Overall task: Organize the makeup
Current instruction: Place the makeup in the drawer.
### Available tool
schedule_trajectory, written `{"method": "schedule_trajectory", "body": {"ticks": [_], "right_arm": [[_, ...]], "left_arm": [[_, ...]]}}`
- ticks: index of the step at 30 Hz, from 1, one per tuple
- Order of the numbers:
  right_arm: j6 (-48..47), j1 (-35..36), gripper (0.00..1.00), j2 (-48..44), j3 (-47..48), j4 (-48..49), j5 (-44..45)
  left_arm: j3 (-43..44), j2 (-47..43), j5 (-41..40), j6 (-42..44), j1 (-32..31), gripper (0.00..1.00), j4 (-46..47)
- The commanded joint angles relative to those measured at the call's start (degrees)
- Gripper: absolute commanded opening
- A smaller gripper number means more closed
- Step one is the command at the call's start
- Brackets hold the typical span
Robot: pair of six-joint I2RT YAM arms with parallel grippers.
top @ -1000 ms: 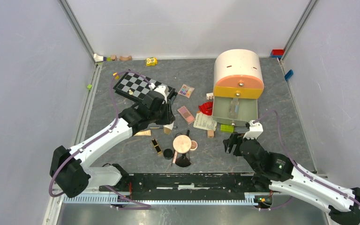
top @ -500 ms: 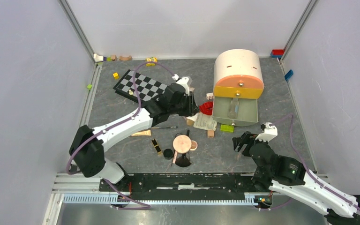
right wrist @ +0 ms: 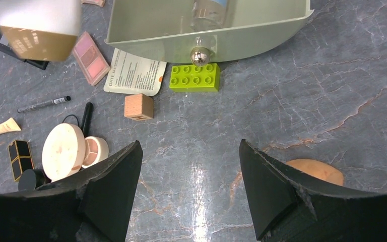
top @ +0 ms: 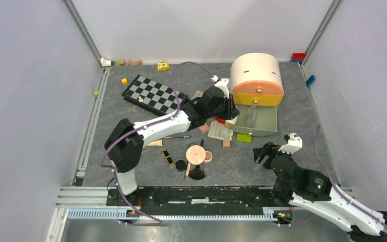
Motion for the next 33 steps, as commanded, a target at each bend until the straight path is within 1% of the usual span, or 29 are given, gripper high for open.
{"method": "schedule_trajectory", "body": {"ticks": [1, 2, 9, 11, 14, 18, 26, 28, 33], "right_arm": [[1.2, 0.2, 0.78, -0.8, 2.2, -0.3, 1.8], [1.1, 0.2, 0.78, -0.9, 2.3, -0.2, 1.9], [0.8, 0.2, 0.78, -0.6, 2.5, -0.1, 1.9], [0.6, 0.2, 0.78, -0.6, 2.6, -0.1, 2.1], [0.4, 0.2, 0.78, -0.7, 2.7, 0.1, 2.2], [0.3, 0.2, 0.78, -0.6, 2.5, 0.1, 2.3], [0.4, 0.2, 0.78, -1.1, 2.1, 0.2, 2.1], [0.4, 0.2, 0.78, -1.3, 2.1, 0.3, 2.1], [0.4, 0.2, 0.79, -1.3, 2.0, 0.3, 1.9]], "left_arm": [[4.7, 4.2, -0.4, -0.6, -0.2, 0.02, 9.6], [5.6, 5.5, -2.0, -0.5, -0.3, 0.02, 9.8], [10.8, 11.4, -4.6, 1.4, -0.5, 0.03, 10.1], [12.5, 12.9, -6.0, 2.6, -0.5, 0.05, 8.4], [15.1, 14.7, -8.5, 4.6, -0.5, 0.05, 4.8], [16.7, 16.1, -10.8, 6.8, -0.5, 0.06, 3.7], [16.9, 17.2, -13.7, 8.8, -0.6, 0.19, 0.9], [16.9, 17.2, -14.0, 8.9, -0.6, 0.27, 0.5], [16.8, 16.8, -14.1, 9.3, -0.6, 0.36, -0.1]]}}
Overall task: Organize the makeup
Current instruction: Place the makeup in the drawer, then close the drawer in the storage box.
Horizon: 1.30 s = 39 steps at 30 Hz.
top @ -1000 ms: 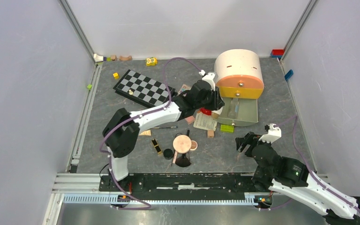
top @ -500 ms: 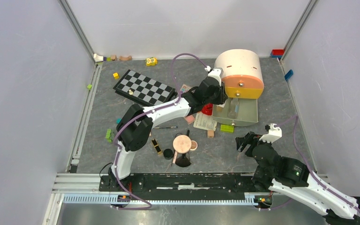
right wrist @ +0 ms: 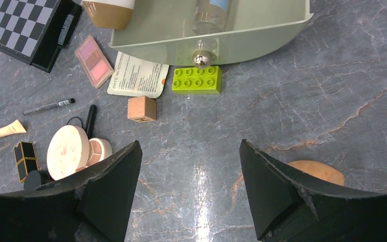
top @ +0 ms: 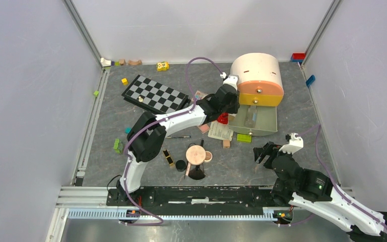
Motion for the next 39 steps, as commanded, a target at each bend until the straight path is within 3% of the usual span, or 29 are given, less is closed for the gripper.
{"method": "schedule_trajectory", "body": {"ticks": [1, 7, 18, 27, 39], "right_arm": [[0.4, 0.2, 0.79, -0.6, 1.6, 0.4, 1.6], [0.4, 0.2, 0.78, -0.4, 1.5, 0.5, 1.6], [0.5, 0.2, 0.78, 0.7, 1.8, 0.1, 2.1], [0.4, 0.1, 0.79, 2.7, 2.5, -0.2, 2.9], [-4.3, 0.2, 0.81, 12.2, 5.4, 2.3, 3.3]], "left_arm": [[2.2, -0.1, -1.9, 2.9, -0.4, 0.38, 0.9], [1.9, -0.9, -2.1, 3.4, -0.4, 0.51, 0.7], [0.3, -7.4, -2.9, 5.4, -1.1, 0.56, -1.6], [-5.1, -20.3, -4.7, 6.5, -1.6, 0.59, -7.1], [-20.8, -43.6, -11.0, 3.8, -1.6, 0.65, -28.6]]}}
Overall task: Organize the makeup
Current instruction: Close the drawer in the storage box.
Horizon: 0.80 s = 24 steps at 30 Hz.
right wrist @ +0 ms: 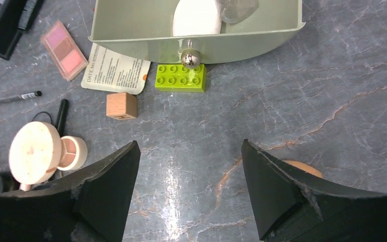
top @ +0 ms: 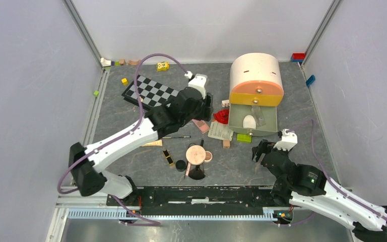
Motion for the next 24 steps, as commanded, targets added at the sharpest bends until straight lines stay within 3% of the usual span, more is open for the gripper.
{"method": "schedule_trajectory", "body": {"ticks": [1, 7, 12, 15, 19, 24], "right_arm": [[-4.4, 0.2, 0.82, 5.7, 4.1, 3.1, 2.1], [-13.5, 0.1, 0.9, 19.4, 9.8, 7.1, 1.5], [-20.5, -2.9, 0.93, 31.1, 14.6, 10.9, -1.5], [-26.4, -9.6, 0.93, 33.6, 13.9, 17.3, -9.9], [-30.7, -21.5, 0.93, 34.0, 11.3, 23.4, -21.9], [-31.2, -28.4, 0.93, 33.1, 8.3, 26.7, -26.5]], "left_arm": [[-6.1, -10.2, -5.3, 0.0, -0.2, 0.65, -12.7], [-9.6, -23.7, -16.4, 1.7, 0.0, 0.73, -24.2], [-10.6, -28.6, -23.2, 2.1, 1.7, 0.83, -28.9], [-12.2, -30.0, -14.3, 2.3, 10.5, 0.84, -28.3], [-15.8, -30.6, 1.6, 3.4, 28.4, 0.79, -27.5], [-20.0, -31.9, -2.1, 3.9, 29.9, 0.76, -26.1]]}}
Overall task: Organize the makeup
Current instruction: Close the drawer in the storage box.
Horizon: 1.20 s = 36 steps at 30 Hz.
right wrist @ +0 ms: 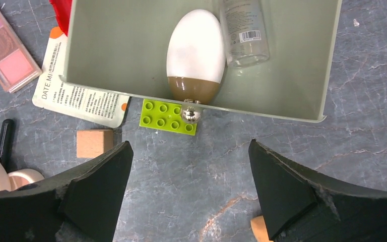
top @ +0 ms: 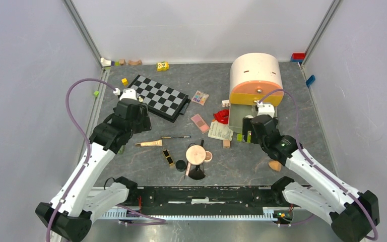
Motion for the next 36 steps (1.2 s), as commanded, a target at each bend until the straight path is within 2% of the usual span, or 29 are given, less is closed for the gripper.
{"method": "schedule_trajectory", "body": {"ticks": [1, 7, 11, 22, 28, 31, 36], "right_arm": [[-2.7, -4.0, 0.93, -1.2, -2.9, 6.3, -7.4], [-2.7, -5.0, 0.9, -4.2, -8.5, 13.0, -5.4], [-2.4, -5.0, 0.82, -5.6, -11.3, 16.2, -3.6], [-0.2, -5.1, 0.67, 0.9, -13.9, 22.9, -3.2], [0.0, -5.1, 0.67, 3.2, -13.5, 25.9, -0.7], [-0.9, -5.1, 0.67, 3.7, -13.7, 28.3, 0.5], [-3.0, -5.1, 0.67, 6.2, -13.0, 32.3, 3.0]], "left_arm": [[-3.1, -1.9, 1.4, 3.1, 0.5, 0.76, 1.5], [-4.1, -1.5, 0.0, 3.0, 0.5, 0.74, 2.6], [-4.6, -0.6, 1.2, 3.2, 0.4, 0.74, 3.2], [-4.9, -0.2, 2.3, 3.5, 0.4, 0.74, 3.9], [-2.5, -1.8, 2.3, 2.6, 0.4, 0.73, 2.4], [-2.5, -4.1, 1.7, 2.0, 0.4, 0.75, 4.8], [-1.0, -2.1, 0.2, 2.5, 0.4, 0.74, 5.7]]}}
